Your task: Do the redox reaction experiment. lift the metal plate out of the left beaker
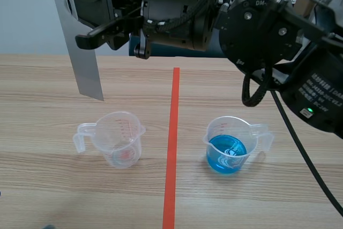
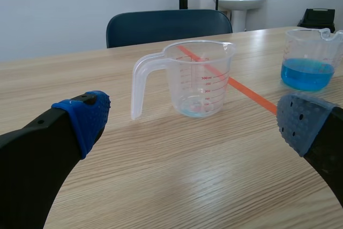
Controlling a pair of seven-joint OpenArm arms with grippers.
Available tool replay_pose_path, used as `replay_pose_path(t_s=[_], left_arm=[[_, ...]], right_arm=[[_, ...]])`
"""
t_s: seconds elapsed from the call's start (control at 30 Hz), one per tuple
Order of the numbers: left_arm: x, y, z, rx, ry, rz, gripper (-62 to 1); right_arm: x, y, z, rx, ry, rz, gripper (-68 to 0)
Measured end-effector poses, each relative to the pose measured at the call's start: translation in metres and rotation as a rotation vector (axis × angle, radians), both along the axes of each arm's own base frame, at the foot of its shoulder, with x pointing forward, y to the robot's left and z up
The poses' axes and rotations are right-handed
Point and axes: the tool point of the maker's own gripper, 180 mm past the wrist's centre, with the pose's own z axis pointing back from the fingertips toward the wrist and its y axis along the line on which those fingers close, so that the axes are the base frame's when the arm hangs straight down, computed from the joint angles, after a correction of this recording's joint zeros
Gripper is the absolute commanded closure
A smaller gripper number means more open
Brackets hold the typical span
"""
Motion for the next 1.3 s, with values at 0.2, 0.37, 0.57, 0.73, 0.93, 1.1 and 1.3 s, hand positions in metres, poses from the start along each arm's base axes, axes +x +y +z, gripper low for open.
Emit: replay_pose_path(t_s=[0.2, 0.37, 0.57, 0.73, 0.93, 1.1, 1.3], left_arm=[[0.0, -0.0001, 0.0, 0.0, 0.0, 0.0, -62.3], [0.0, -0.0001, 0.0, 0.0, 0.0, 0.0, -62.3], [0.0, -0.0001, 0.0, 0.0, 0.0, 0.0, -62.3], [0.0, -0.0001, 0.0, 0.0, 0.0, 0.0, -62.3], [0.0, -0.0001, 0.0, 0.0, 0.0, 0.0, -62.3], [0.0, -0.0001, 0.0, 0.0, 0.0, 0.0, -62.3], [0.0, -0.0001, 0.0, 0.0, 0.0, 0.0, -62.3]], right_arm=[[0.0003, 0.0002, -0.0009, -0.009, 0.0, 0.0, -0.6], [0.0003, 0.0002, -0.0012, -0.011, 0.001, 0.001, -0.6], [0.0006, 0.0002, -0.002, -0.017, -0.005, -0.002, -0.6], [0.0007, 0.0002, -0.0032, -0.025, -0.008, -0.003, -0.6], [0.0008, 0.0002, -0.0035, -0.027, -0.011, -0.004, -0.6], [0.0008, 0.0002, -0.0035, -0.027, -0.011, -0.004, -0.6], [0.0008, 0.0002, -0.0035, -0.027, -0.011, -0.004, -0.6]])
